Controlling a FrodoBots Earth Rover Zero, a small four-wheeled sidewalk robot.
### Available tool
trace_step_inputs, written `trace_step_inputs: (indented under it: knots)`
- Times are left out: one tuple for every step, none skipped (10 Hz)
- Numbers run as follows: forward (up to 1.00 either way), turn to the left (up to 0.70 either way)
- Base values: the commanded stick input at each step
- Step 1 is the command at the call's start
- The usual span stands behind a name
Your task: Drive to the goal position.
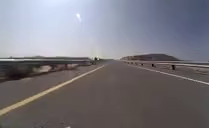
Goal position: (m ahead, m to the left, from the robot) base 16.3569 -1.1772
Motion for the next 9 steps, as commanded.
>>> trace_step_inputs:
  knots:
    - [1.0, 0.0]
    - [1.0, 0.0]
    - [1.0, 0.0]
    - [1.0, 0.0]
    - [1.0, 0.0]
    - [1.0, 0.0]
    - [1.0, 0.0]
    - [1.0, 0.0]
    - [1.0, 0.0]
